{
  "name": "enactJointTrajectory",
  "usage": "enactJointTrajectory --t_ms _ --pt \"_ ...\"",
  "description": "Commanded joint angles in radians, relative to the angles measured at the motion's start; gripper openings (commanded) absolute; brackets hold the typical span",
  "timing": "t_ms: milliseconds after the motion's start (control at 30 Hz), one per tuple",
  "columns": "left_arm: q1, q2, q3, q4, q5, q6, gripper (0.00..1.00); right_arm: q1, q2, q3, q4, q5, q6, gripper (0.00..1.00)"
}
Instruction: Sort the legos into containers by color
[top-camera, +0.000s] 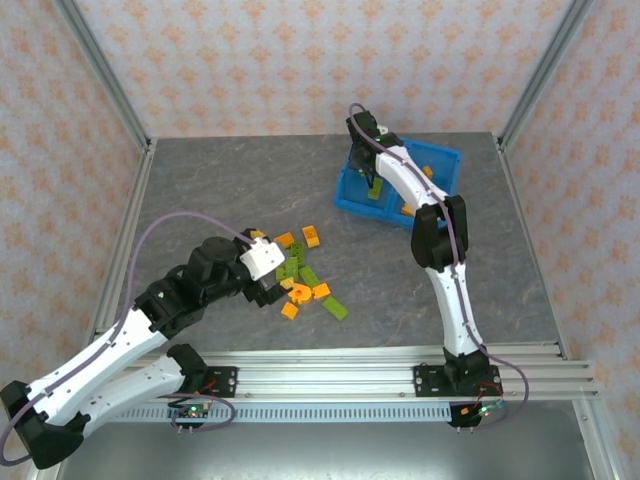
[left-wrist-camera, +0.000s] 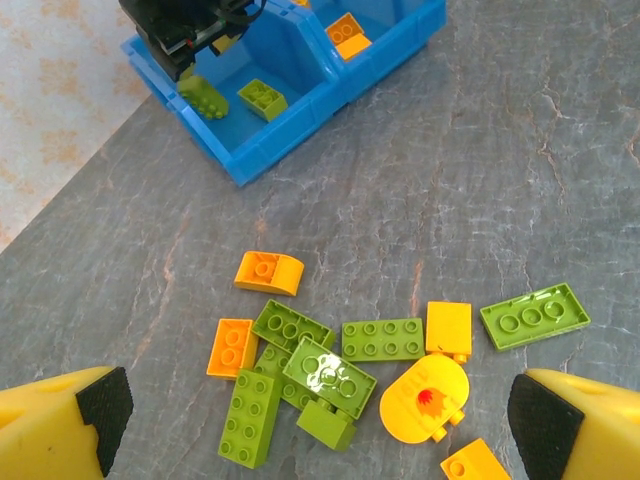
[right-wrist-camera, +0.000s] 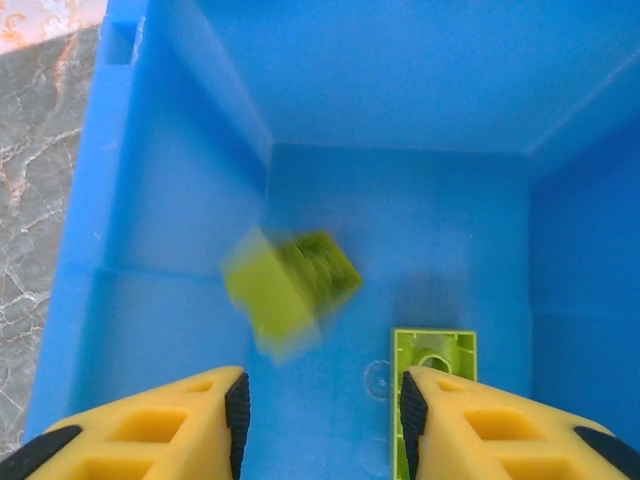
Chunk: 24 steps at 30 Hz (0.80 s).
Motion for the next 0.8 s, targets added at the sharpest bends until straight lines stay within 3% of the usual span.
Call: enactJointTrajectory --t_ms 0,167,400,533,767 --pt "0.007 -0.005 -0.011 0.016 0.016 0.012 1.00 0.001 -0.088 -0.006 -0.049 -0.013 -0.010 0.45" --pt "0.008 -0.031 -0.020 -0.007 0.094 0.105 1.00 0.081 -0.378 -0.353 0.066 -0.019 -0.101 0.46" --pt "0.011 -0.168 -0.178 -0.010 0.322 0.475 1.00 0.304 -0.819 -0.947 0.142 -0.196 -0.275 0.50" --pt "0.030 -0.194 -0.229 -0.009 0.394 0.582 1.00 0.423 -0.855 -1.078 0.049 -0.282 -0.249 0.51" --pt "0.055 -0.092 -0.167 -0.129 0.513 0.689 1.00 0.551 -0.814 -1.178 0.020 -0.389 -0.225 0.76"
